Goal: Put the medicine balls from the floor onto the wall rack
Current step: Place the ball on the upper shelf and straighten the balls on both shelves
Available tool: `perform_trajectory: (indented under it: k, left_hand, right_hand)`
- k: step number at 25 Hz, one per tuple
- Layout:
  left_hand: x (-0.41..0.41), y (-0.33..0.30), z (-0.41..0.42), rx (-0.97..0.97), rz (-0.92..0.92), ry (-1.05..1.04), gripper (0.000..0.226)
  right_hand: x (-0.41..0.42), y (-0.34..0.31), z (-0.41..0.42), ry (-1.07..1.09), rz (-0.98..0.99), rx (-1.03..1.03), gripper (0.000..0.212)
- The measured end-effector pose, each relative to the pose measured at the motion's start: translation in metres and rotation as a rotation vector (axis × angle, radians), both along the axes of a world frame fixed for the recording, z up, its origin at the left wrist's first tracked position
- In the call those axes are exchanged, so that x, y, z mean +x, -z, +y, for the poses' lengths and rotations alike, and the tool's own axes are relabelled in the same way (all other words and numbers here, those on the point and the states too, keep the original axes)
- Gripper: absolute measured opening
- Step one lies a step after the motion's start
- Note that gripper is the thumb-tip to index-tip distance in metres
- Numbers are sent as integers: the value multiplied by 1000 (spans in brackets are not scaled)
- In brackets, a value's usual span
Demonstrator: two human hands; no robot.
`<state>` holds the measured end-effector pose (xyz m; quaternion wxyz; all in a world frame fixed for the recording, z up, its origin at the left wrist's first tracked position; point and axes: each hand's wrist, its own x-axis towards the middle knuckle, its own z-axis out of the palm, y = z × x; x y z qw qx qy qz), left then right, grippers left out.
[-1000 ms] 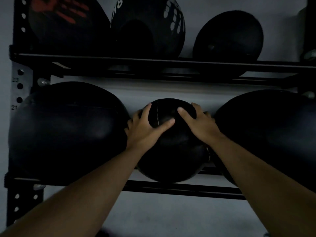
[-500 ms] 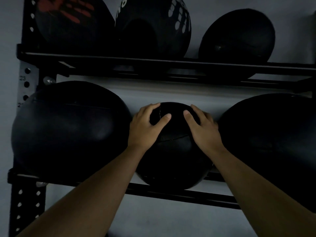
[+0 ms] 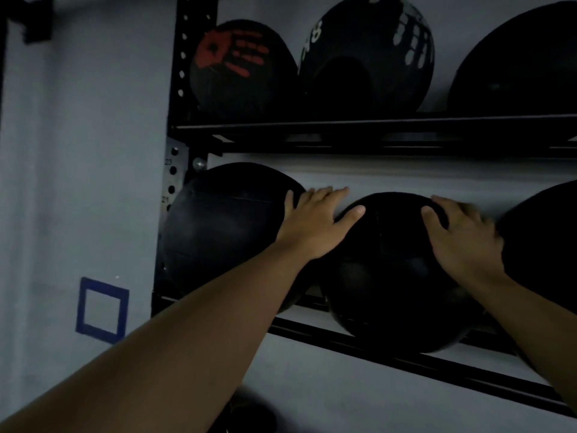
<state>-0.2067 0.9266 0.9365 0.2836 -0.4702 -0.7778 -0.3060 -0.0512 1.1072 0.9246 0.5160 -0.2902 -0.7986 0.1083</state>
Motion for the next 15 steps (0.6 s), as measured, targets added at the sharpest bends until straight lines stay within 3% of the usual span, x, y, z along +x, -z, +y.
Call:
perform_trajectory:
  k: [4,10,13,15]
  left_hand:
    - [-44,-38,-61,169,39,-141,68]
    - [-144,-35,-158,309,-177,-179,84]
    - [-186,-9,-193,400,-396,81,107]
    - [-198,17,-195,370,-429,245,114]
  right_hand:
    - [-36,-19,-71,-81,51,61,61]
    - [-146,-27,-193,-232,-109,14,81]
    - [-187,-17,-220,-231,-134,-36,95]
    - [-199,-6,-219,-183,-93,-32,99]
